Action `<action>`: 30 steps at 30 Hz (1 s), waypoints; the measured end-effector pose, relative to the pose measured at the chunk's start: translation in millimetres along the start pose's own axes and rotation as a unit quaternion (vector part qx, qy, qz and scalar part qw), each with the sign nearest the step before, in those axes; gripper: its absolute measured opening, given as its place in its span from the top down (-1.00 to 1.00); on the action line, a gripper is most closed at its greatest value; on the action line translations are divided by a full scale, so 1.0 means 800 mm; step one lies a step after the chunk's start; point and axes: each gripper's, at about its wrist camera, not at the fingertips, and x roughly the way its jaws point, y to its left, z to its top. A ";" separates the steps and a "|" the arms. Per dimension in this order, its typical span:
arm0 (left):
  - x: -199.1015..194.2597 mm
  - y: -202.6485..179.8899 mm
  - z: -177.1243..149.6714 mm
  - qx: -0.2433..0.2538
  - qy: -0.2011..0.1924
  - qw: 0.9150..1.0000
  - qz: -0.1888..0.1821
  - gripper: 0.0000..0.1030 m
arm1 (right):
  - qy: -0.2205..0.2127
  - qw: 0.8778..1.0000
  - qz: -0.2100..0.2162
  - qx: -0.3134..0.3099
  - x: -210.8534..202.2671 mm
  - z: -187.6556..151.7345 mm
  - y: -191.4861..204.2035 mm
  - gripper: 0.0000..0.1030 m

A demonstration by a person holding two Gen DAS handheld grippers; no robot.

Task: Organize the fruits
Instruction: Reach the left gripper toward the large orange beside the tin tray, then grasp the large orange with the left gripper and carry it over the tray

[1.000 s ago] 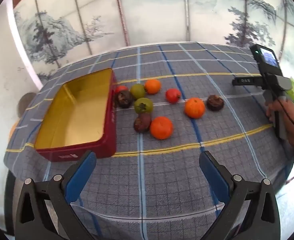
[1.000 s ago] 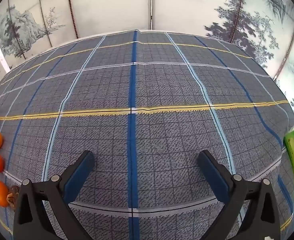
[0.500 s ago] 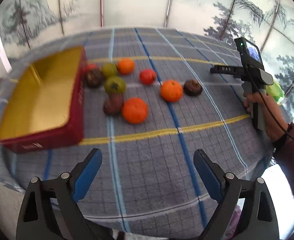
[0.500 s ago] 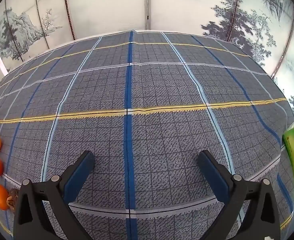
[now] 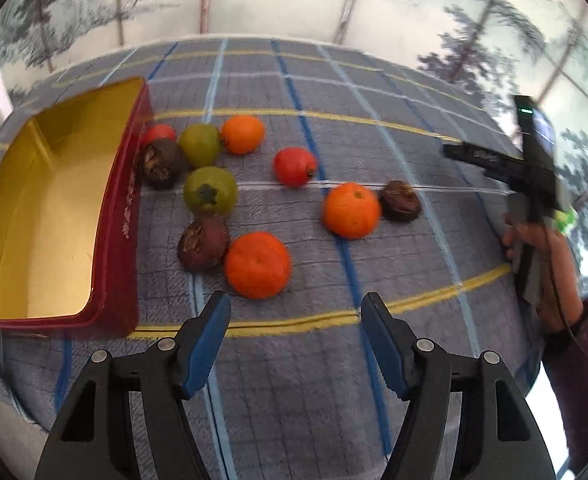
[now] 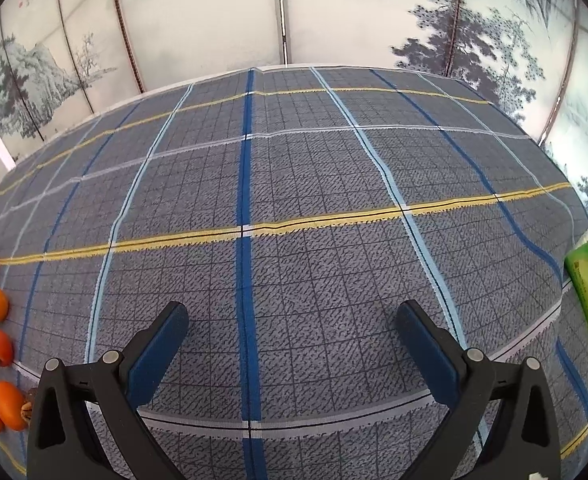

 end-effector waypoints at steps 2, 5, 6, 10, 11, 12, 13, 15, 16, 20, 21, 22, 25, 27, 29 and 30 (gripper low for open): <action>0.009 0.005 0.004 -0.013 0.006 1.000 -0.001 -0.24 | -0.007 1.000 0.008 0.021 -0.002 0.000 -0.005 -0.99; 0.017 0.009 0.012 -0.020 0.001 1.000 0.003 -0.21 | -0.016 0.999 0.023 0.043 -0.006 0.000 -0.013 -0.99; 0.020 0.009 0.015 -0.023 0.002 1.000 0.004 -0.21 | -0.016 0.999 0.022 0.042 -0.006 0.000 -0.012 -0.99; 0.034 0.007 0.019 -0.022 0.003 1.000 0.010 0.02 | -0.012 0.999 0.013 0.034 -0.004 -0.001 -0.008 -0.99; 0.035 0.003 0.020 -0.010 0.000 1.000 0.019 0.27 | -0.011 0.999 0.012 0.033 -0.003 0.002 -0.006 -0.99; 0.037 0.000 0.020 -0.001 -0.001 1.000 0.022 0.28 | -0.010 0.999 0.010 0.032 -0.003 0.002 -0.005 -0.99; 0.037 0.000 0.020 0.002 -0.003 1.000 0.021 0.30 | -0.010 0.999 0.010 0.031 -0.003 0.002 -0.004 -0.99; 0.035 -0.002 0.019 0.007 -0.007 1.000 0.023 0.32 | -0.009 0.999 0.009 0.030 -0.003 0.001 -0.003 -0.99; 0.032 -0.003 0.018 0.011 -0.010 0.999 0.028 0.32 | -0.009 1.000 0.008 0.029 -0.003 0.001 -0.002 -0.99; -0.001 -0.009 0.023 0.020 -0.044 0.998 0.038 0.33 | -0.009 1.000 0.010 0.027 -0.003 0.001 -0.003 -0.99; -0.013 -0.009 0.027 0.024 -0.055 0.997 0.047 0.33 | -0.010 0.999 0.012 0.028 -0.003 0.001 -0.004 -0.99; -0.027 -0.006 0.032 0.024 -0.065 0.996 0.051 0.33 | -0.010 0.999 0.013 0.029 -0.003 0.002 -0.004 -1.00; -0.063 0.022 0.048 0.011 -0.090 0.993 0.070 0.33 | -0.011 0.999 0.016 0.031 -0.004 0.001 -0.005 -1.00; -0.074 0.051 0.057 0.002 -0.096 0.991 0.098 0.33 | -0.012 0.999 0.019 0.033 -0.005 0.000 -0.006 -1.00; -0.076 0.090 0.064 -0.016 -0.088 0.989 0.115 0.33 | -0.012 0.999 0.018 0.033 -0.004 0.001 -0.006 -1.00; -0.075 0.103 0.065 -0.023 -0.084 0.989 0.117 0.33 | -0.012 0.999 0.018 0.033 -0.004 0.001 -0.007 -1.00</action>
